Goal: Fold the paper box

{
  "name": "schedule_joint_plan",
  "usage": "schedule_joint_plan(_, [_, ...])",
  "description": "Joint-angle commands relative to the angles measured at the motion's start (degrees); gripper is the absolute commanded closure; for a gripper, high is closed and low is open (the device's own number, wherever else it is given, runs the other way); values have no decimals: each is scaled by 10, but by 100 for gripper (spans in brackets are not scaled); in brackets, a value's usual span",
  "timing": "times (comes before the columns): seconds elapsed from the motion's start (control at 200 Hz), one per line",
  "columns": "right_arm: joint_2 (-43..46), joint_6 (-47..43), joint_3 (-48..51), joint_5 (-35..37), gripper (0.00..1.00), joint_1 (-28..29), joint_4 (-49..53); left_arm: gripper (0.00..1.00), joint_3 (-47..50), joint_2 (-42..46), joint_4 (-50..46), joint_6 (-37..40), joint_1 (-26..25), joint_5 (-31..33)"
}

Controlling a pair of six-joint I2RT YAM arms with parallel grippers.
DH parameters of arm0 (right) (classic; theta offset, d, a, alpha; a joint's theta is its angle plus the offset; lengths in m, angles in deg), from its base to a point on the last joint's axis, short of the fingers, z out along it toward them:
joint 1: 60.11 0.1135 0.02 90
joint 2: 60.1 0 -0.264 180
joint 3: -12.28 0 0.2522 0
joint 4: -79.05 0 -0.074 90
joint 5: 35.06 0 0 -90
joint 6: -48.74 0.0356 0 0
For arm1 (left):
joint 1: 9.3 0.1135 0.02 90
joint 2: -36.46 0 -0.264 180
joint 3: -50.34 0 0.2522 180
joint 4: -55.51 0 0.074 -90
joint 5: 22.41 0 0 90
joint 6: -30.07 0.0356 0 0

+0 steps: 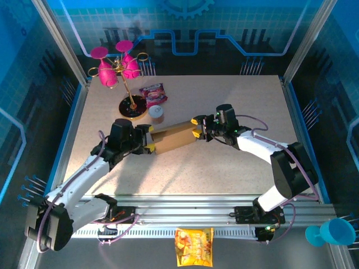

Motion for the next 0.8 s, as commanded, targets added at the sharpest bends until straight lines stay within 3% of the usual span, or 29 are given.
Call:
schedule_joint_plan(0.0, [-18,-8,18,4,55,-5,28,34,14,-26,59,-84,-7,19])
schedule_joint_plan(0.23, [-17,-8,22,4,55,-6,27,55,40,-41,82,-105,-11,43])
schedule_joint_plan(0.415, [-20,-12,28,3,56,-9,24,66,57,-29,77,-96,-11,57])
schedule_joint_plan(0.53, [-26,-17,29,-1,60,-12,20,80,73,-32,91,-95,-11,57])
schedule_joint_plan(0.615, [-30,-25,29,-4,63,-16,21,85,83,-34,94,-95,-11,55])
schedule_joint_plan(0.795, [-22,-55,32,-11,63,-26,45,87,91,-33,87,-92,-11,55])
